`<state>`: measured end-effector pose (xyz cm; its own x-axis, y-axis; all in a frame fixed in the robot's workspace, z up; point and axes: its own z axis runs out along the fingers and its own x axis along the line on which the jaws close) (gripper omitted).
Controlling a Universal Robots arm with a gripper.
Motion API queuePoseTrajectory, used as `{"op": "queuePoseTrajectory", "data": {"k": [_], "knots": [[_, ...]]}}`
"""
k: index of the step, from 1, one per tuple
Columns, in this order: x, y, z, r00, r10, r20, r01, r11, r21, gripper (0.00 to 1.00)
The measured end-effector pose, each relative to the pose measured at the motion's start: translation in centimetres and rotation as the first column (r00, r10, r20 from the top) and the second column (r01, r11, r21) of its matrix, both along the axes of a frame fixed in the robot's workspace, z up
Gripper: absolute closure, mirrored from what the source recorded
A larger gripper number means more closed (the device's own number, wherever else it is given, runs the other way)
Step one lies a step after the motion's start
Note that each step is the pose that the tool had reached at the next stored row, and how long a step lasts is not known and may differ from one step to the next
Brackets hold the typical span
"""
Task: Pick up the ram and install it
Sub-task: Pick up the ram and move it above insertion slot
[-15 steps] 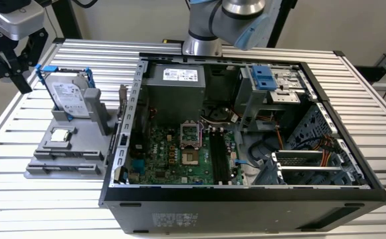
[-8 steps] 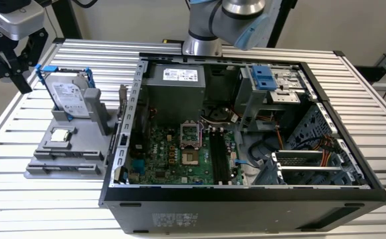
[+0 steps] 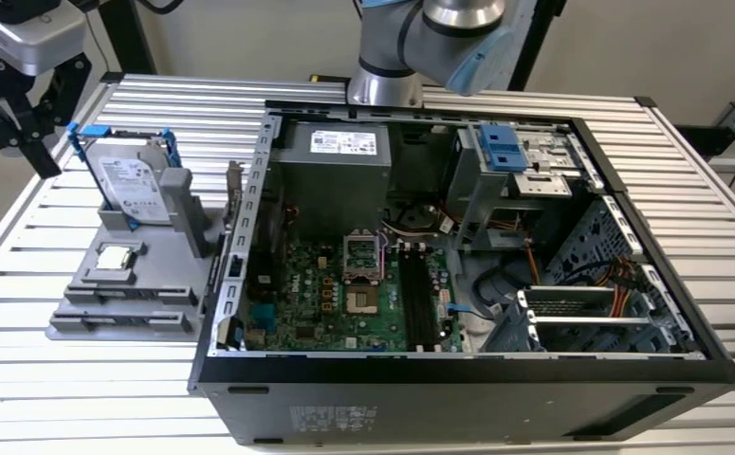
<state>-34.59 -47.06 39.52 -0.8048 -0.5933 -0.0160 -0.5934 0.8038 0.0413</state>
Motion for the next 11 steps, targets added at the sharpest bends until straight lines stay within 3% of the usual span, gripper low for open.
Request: {"op": "queuePoseTrajectory", "data": {"k": [7,11], "knots": [[0.0,0.0,0.08,0.9993,0.038,-0.0002,-0.038,0.9993,-0.0006,1.0],[0.0,0.0,0.08,0.9967,0.081,-0.0002,-0.081,0.9967,-0.0011,1.0]]}}
